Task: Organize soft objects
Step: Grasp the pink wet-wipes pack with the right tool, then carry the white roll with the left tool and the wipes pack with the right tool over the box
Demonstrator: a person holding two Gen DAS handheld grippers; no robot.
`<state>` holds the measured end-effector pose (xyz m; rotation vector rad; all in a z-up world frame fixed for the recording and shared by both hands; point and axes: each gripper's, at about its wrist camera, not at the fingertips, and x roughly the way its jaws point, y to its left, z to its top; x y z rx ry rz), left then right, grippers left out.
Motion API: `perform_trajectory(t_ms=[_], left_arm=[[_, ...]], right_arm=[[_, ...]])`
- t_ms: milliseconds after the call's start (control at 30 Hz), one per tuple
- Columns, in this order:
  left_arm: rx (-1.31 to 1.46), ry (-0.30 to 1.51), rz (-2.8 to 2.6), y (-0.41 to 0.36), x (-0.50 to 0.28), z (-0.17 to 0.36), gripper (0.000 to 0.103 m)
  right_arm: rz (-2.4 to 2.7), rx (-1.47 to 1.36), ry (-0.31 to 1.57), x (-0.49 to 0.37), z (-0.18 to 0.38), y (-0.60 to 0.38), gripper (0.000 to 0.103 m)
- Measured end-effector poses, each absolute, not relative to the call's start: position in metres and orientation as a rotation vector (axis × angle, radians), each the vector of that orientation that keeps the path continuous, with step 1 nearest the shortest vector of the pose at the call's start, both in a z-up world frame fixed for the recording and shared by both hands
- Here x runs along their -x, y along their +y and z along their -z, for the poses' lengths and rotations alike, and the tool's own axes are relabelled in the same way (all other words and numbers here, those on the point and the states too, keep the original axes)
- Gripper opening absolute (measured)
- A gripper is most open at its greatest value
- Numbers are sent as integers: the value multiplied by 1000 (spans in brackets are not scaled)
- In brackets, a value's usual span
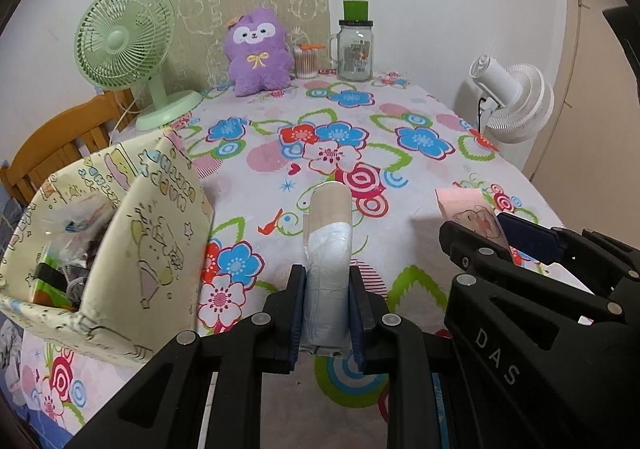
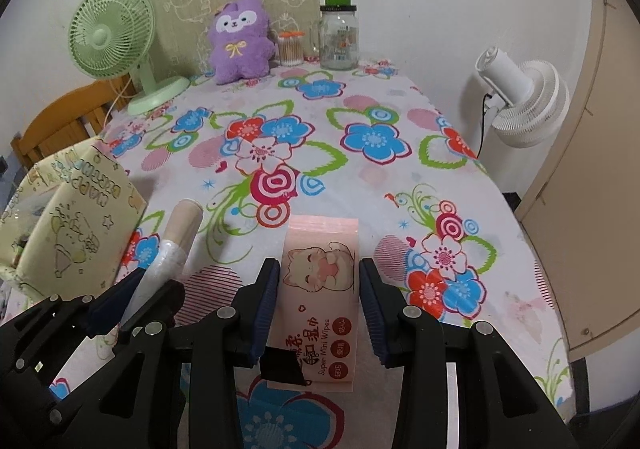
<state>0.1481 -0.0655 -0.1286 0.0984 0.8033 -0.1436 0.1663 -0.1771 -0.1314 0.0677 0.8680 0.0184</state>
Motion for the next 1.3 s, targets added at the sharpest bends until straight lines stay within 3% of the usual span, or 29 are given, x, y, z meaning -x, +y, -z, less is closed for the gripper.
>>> perform_trajectory(t_ms=[1300], left_arm=[[-85, 602, 106, -52, -84, 47, 19]], right_arm=[[-12, -85, 659, -94, 42, -180, 43]])
